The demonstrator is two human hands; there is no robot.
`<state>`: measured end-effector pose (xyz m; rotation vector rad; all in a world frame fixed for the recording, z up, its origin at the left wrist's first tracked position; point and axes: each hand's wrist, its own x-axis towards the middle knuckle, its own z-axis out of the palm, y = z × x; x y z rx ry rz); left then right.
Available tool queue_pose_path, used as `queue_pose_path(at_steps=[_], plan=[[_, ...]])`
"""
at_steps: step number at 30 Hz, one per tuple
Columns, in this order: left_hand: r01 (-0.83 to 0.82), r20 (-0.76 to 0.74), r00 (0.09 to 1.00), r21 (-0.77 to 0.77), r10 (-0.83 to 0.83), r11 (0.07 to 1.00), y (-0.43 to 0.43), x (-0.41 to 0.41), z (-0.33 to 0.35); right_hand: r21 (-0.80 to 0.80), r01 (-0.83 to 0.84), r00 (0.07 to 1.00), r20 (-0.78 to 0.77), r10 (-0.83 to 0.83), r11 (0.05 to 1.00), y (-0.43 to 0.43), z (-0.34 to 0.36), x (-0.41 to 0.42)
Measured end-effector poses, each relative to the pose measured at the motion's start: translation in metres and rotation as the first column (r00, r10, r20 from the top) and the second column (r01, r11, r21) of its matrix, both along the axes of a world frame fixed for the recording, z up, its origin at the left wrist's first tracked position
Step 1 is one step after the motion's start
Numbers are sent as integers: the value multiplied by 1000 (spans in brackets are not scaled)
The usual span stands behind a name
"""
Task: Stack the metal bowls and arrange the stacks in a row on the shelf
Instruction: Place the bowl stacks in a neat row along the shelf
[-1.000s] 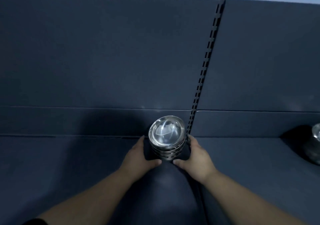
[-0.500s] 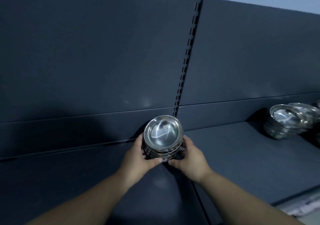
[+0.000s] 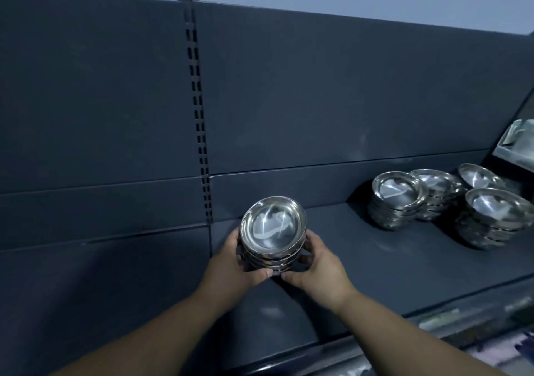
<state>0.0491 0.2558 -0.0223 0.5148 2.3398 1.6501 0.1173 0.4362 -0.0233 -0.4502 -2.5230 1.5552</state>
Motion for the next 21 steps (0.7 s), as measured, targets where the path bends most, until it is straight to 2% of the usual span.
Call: queue_pose_path(at_steps=[5, 10, 15, 21], plan=[[-68, 1, 998, 12, 68, 998, 83, 57, -8, 53, -72, 997, -1, 72, 996, 91, 6, 45], [-135, 11, 991, -16, 135, 991, 134, 104, -8, 23, -136, 990, 27, 135, 990, 146, 2, 77], [-188, 17, 982, -74, 190, 979, 139, 127, -3, 43, -195, 978, 87, 191, 980, 156, -1, 87], [-257, 7, 966, -102, 259, 961, 127, 140, 0, 78, -252, 967, 70, 247, 965, 142, -3, 86]])
